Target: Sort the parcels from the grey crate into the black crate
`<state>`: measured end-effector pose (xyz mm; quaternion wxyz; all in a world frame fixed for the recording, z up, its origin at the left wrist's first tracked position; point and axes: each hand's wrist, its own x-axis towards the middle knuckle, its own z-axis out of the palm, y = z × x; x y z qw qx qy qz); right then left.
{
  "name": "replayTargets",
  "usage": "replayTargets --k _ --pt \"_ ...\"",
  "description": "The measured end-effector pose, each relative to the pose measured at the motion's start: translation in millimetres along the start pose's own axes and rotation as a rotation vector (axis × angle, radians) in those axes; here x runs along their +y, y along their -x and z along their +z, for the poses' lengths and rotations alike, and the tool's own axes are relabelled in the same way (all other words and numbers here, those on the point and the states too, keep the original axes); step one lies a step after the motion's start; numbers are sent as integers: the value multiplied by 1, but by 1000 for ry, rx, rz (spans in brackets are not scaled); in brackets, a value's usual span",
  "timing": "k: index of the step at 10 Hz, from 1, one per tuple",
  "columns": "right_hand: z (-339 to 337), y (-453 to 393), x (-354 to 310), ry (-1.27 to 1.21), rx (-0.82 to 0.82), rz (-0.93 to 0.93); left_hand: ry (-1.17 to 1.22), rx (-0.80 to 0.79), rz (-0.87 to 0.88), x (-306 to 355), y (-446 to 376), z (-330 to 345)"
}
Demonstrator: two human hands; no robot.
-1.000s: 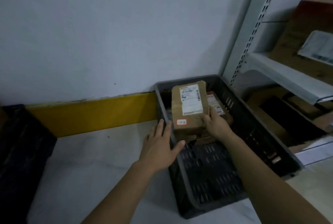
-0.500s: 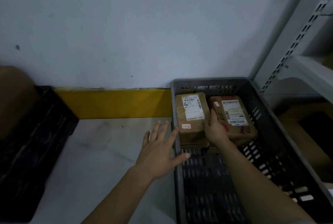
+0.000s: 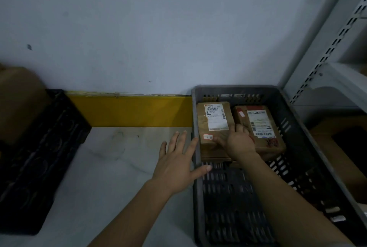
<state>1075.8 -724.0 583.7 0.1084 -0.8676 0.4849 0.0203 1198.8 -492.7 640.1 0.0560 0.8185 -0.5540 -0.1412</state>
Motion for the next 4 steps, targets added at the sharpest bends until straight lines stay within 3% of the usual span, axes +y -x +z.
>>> replayTargets --k 4 --pt "-7 23 -3 87 99 -3 -55 85 -112 -53 32 -15"
